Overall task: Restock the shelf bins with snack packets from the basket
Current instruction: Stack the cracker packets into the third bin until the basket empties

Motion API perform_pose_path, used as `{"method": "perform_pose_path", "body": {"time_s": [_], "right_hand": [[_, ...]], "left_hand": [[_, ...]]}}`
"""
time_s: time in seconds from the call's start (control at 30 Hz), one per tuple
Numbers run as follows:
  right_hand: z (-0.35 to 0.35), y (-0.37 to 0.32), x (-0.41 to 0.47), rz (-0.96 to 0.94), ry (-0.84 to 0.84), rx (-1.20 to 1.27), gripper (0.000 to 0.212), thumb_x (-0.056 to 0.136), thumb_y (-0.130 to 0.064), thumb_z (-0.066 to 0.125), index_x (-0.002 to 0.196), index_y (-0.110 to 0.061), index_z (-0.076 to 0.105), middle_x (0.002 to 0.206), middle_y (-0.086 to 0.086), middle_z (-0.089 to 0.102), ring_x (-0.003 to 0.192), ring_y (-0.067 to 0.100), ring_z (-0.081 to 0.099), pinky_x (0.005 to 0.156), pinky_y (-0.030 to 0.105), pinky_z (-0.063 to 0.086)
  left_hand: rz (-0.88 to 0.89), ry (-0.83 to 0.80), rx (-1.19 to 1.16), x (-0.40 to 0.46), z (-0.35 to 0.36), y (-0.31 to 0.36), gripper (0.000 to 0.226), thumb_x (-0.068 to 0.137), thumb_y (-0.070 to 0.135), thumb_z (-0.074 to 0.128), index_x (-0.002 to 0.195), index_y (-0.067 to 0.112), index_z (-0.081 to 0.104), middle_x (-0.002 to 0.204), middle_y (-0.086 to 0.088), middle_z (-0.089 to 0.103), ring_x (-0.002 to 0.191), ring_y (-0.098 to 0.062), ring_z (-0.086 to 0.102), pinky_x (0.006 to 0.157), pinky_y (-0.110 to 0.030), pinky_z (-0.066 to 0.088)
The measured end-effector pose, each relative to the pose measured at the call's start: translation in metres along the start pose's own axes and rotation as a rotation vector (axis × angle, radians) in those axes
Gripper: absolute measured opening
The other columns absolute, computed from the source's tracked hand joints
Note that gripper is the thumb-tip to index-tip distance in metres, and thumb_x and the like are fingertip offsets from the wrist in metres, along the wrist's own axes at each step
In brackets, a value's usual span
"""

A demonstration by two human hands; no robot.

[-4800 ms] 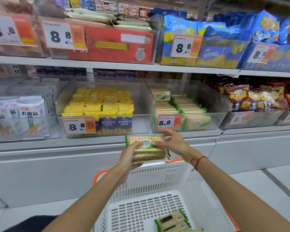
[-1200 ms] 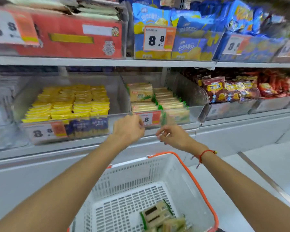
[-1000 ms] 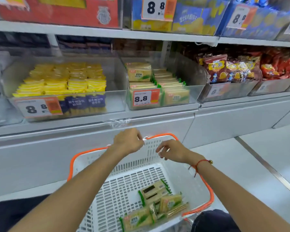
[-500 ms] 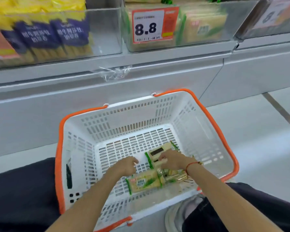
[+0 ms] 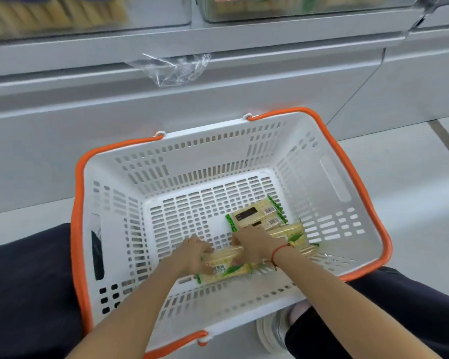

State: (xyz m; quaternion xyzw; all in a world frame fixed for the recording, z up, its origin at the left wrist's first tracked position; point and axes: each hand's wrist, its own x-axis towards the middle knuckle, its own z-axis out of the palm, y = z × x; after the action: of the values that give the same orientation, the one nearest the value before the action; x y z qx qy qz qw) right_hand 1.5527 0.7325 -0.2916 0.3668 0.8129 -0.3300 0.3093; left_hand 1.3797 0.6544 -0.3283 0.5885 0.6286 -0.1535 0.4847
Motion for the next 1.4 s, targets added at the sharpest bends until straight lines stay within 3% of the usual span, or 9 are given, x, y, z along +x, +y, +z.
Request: {"method": "perform_pose_path", "body": {"time_s": [0.23,0.37,0.53,0.73,0.83,0.93,1.07,1.2,1.4], "right_hand": [[-0.051,0.021,-0.031,0.034,0.067,0.649,0.046,0.076,-0.033,0.077,0.117,-0.017,0.063,0.121,0.002,0.057,0.105,0.019,0.054,0.088,0.027,0.046],[-0.074,0.018,-0.054,0.034,0.151,0.883,0.051,0.075,-0.024,0.079,0.122,-0.021,0.060,0.125,0.004,0.059,0.108,0.020,0.058,0.083,0.024,0.050],[-0.079,0.008,-0.067,0.050,0.255,1.131,0.064,0.076,-0.006,0.077,0.133,-0.015,0.049,0.129,0.010,0.054,0.111,0.023,0.058,0.091,0.031,0.052],[-0.072,0.006,-0.054,0.078,0.328,1.317,0.038,0.094,-0.033,0.057,0.125,-0.012,0.053,0.112,0.003,0.058,0.098,0.017,0.058,0.082,0.026,0.049],[-0.062,0.015,-0.027,0.247,0.448,0.849,0.045,0.101,-0.029,0.042,0.132,0.002,0.047,0.116,0.015,0.051,0.103,0.031,0.052,0.086,0.032,0.040],[-0.044,0.027,-0.004,0.224,0.306,0.232,0.055,0.096,-0.013,0.046,0.147,-0.008,0.027,0.153,0.011,0.027,0.138,0.031,0.029,0.109,0.038,0.031],[-0.019,0.027,0.013,0.211,0.180,-0.115,0.075,0.091,-0.016,0.049,0.153,-0.019,0.006,0.160,0.005,-0.001,0.146,0.029,0.005,0.117,0.050,0.016],[0.000,0.021,0.022,0.228,0.184,-0.165,0.066,0.088,-0.016,0.050,0.148,-0.020,0.022,0.151,0.006,0.025,0.138,0.031,0.021,0.110,0.053,0.027],[-0.020,0.024,0.026,0.128,0.250,-0.380,0.044,0.090,-0.018,0.056,0.133,-0.023,0.050,0.126,0.003,0.055,0.121,0.027,0.045,0.106,0.041,0.032]], "left_hand": [[-0.013,0.115,-0.867,-0.029,-0.037,0.001,0.057,0.075,0.036,0.079,0.125,0.029,0.053,0.117,0.003,0.056,0.104,-0.013,0.057,0.082,-0.023,0.047],[0.040,0.140,-0.993,-0.040,-0.056,0.026,0.028,0.080,0.038,0.072,0.101,0.021,0.065,0.101,-0.002,0.067,0.087,-0.015,0.061,0.079,-0.025,0.048],[0.062,0.201,-1.159,-0.048,-0.061,0.044,0.042,0.069,0.048,0.071,0.104,0.024,0.069,0.124,-0.009,0.060,0.107,-0.023,0.055,0.097,-0.042,0.044],[-0.043,0.274,-1.438,-0.053,-0.053,0.047,0.010,0.092,0.023,0.062,0.100,0.017,0.061,0.126,-0.007,0.055,0.108,-0.021,0.057,0.068,-0.028,0.054],[-0.134,0.377,-1.551,-0.051,-0.051,0.041,0.018,0.091,0.021,0.061,0.108,0.016,0.058,0.130,-0.006,0.047,0.112,-0.025,0.053,0.063,-0.029,0.053],[-0.184,0.437,-1.573,-0.048,-0.053,0.031,0.035,0.087,0.021,0.062,0.120,0.011,0.056,0.129,-0.005,0.048,0.105,-0.024,0.055,0.060,-0.028,0.053],[-0.219,0.457,-1.561,-0.041,-0.054,0.021,0.036,0.082,0.024,0.064,0.114,0.011,0.058,0.128,-0.009,0.052,0.114,-0.028,0.054,0.059,-0.026,0.053],[-0.242,0.457,-1.591,-0.036,-0.056,0.017,0.021,0.084,0.021,0.061,0.103,0.013,0.057,0.110,0.000,0.051,0.095,-0.020,0.055,0.070,-0.031,0.053],[-0.239,0.461,-1.626,-0.034,-0.060,0.007,0.004,0.089,0.020,0.056,0.092,0.020,0.058,0.133,-0.014,0.054,0.086,-0.019,0.058,0.064,-0.028,0.052]]}}
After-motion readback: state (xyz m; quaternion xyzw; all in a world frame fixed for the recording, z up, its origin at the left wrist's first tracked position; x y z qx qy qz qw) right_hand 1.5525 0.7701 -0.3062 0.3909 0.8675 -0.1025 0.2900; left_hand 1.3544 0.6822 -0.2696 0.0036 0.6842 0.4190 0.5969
